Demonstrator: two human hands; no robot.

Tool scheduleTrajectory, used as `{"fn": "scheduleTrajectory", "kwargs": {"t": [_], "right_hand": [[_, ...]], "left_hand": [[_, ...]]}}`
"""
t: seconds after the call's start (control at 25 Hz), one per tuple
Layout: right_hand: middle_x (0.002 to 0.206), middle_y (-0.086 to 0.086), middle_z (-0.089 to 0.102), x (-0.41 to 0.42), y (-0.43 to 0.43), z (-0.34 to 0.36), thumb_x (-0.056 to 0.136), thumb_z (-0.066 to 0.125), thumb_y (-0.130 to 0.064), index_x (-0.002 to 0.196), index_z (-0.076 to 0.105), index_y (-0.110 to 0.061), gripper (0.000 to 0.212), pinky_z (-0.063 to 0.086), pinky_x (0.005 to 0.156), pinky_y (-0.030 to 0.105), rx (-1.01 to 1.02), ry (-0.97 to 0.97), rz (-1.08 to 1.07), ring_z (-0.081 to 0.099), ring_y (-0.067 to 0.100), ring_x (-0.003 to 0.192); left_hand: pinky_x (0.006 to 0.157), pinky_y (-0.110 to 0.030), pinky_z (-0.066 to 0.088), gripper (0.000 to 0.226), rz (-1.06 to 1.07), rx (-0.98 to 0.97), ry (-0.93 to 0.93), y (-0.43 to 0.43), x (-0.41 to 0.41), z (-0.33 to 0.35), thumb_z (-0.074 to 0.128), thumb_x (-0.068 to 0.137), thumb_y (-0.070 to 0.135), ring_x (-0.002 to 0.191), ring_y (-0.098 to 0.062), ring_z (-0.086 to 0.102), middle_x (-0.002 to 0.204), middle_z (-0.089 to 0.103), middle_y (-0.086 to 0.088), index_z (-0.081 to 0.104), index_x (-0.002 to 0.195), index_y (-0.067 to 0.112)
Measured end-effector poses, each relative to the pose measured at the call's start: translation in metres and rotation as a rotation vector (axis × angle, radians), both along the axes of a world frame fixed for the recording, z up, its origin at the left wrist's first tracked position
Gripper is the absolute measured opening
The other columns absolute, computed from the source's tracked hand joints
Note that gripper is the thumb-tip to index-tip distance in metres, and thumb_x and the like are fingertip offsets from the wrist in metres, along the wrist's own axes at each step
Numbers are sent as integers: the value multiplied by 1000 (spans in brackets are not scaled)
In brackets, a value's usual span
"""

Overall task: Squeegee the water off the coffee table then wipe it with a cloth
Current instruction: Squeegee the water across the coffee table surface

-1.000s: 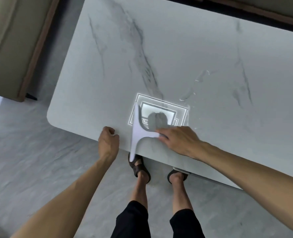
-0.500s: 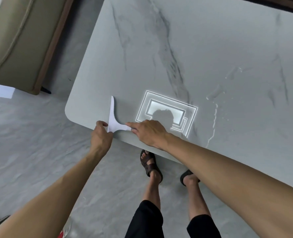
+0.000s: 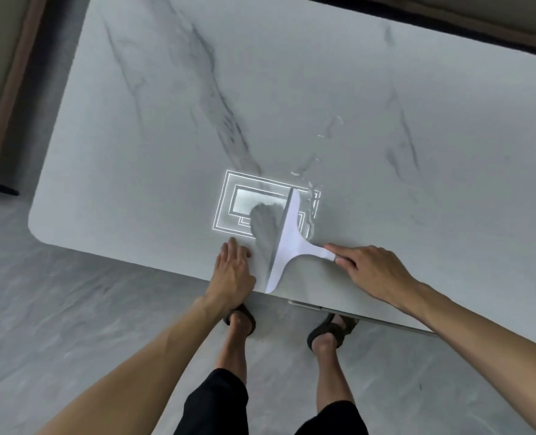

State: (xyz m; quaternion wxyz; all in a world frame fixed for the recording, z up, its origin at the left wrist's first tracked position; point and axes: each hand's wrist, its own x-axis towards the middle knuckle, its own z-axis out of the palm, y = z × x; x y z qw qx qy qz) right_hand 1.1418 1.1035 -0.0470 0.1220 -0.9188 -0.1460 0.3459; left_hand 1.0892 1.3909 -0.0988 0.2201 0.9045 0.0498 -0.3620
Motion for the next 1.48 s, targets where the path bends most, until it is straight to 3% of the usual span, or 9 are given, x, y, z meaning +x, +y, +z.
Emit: {"fn": "scheduleTrajectory", "kwargs": {"t": [0.24,0.44,0.6,0.76,0.88,1.0,1.2,1.36,1.48], "right_hand": [[107,-10,71,0,-120,0,100,38,-39,135,31,-65,44,48,73,32,-48,-43,-17,65,23,96],[107,-9,72,11,-196,10,98,37,-43,132,42,-60,38,43,66,31,-113,-77,-46,65,25,93],[106,-12,72,5,-170,20,88,27,-65,129,39,-62,43,45,65,30,34,-127,2,68,22,92],[113,-2,71,-23,-70,-8,96,33,-58,131,44,-54,37,50,82,38,192,-9,258,67,27,100],[106,3,72,-31,-42,-29,99,33,-54,132,47,-51,36,48,79,40,161,18,405,67,31,95],[111,1,71,-20,-84,-32,98,33,-55,132,45,-55,36,47,82,39,104,15,392,66,30,101],[126,-9,65,29,-194,-2,97,38,-54,129,47,-59,34,45,86,36,-77,10,320,61,23,113],[121,-18,66,67,-262,33,97,36,-51,123,50,-61,31,46,79,33,-252,-51,282,62,19,107],[114,-19,68,74,-268,52,96,34,-53,121,47,-66,31,40,66,30,-261,-95,297,64,16,100]], "left_hand": [[114,-49,25,47,6,121,62,-94,-10,-3,51,75,6,136,-48,19,148,17,-29,38,121,4],[95,-35,39,38,254,65,-72,-125,-7,10,50,78,1,115,-34,48,127,45,-14,48,116,3],[71,-29,36,33,570,8,-117,-132,-15,24,51,82,5,84,-24,53,111,57,-9,49,115,11],[62,-31,35,30,740,29,-112,-121,-36,19,48,81,4,81,-30,53,105,57,-12,47,111,11],[69,-31,35,28,699,49,-96,-119,-47,11,50,81,3,85,-28,50,103,52,-7,44,107,12],[71,-30,35,28,577,18,-69,-136,-52,4,52,79,0,88,-24,47,104,49,-6,40,100,14],[100,-40,38,40,430,76,30,-172,-38,-4,51,80,0,116,-35,40,125,39,-18,48,119,1],[91,-40,40,39,427,118,88,-179,-25,3,50,82,4,111,-37,45,122,43,-18,48,120,3],[76,-35,40,30,560,78,47,-171,-23,12,47,82,8,91,-31,53,106,53,-7,49,112,10]]}}
